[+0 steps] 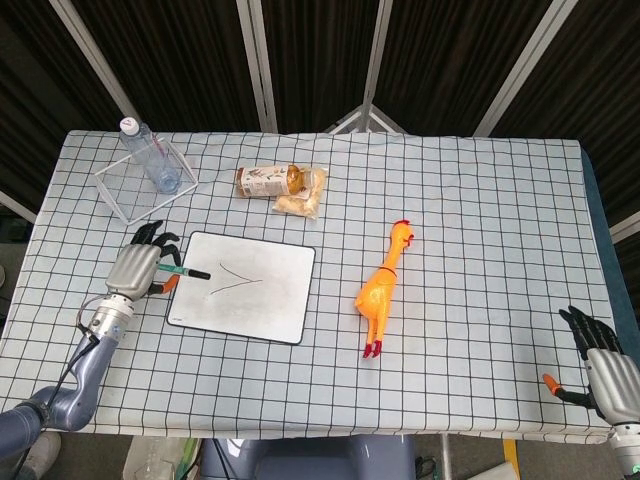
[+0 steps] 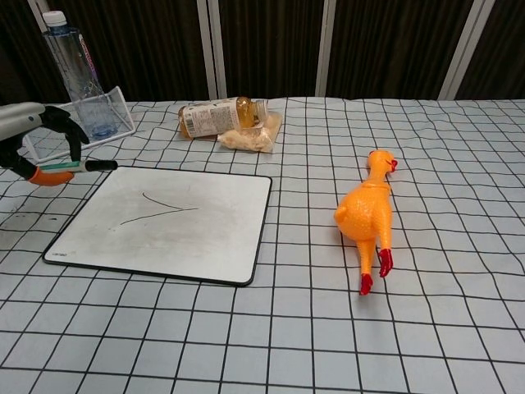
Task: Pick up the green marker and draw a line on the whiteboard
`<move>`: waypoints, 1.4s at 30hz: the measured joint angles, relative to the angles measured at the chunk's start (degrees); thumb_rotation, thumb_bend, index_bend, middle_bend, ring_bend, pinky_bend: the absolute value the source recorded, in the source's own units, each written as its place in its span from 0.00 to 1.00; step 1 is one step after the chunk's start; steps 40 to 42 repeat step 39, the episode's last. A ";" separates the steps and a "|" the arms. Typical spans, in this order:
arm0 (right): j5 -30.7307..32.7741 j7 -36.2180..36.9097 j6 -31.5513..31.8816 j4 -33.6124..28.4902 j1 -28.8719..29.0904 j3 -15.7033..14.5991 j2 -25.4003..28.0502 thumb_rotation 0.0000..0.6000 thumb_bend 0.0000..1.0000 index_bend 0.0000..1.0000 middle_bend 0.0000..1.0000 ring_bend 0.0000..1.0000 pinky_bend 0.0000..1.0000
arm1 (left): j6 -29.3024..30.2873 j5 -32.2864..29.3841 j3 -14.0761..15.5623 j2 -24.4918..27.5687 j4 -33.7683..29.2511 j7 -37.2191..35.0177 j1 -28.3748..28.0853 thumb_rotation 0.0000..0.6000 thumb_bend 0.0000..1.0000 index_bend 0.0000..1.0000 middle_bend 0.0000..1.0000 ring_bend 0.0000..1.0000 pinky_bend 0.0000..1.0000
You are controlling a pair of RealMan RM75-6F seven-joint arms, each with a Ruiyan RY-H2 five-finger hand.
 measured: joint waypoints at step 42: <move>-0.24 -0.39 -0.45 -0.24 0.20 -0.18 0.39 1.00 0.27 0.00 0.00 0.00 0.00 | 7.39 -6.66 0.85 7.20 -14.47 7.15 6.80 1.00 0.15 0.04 0.00 0.00 0.00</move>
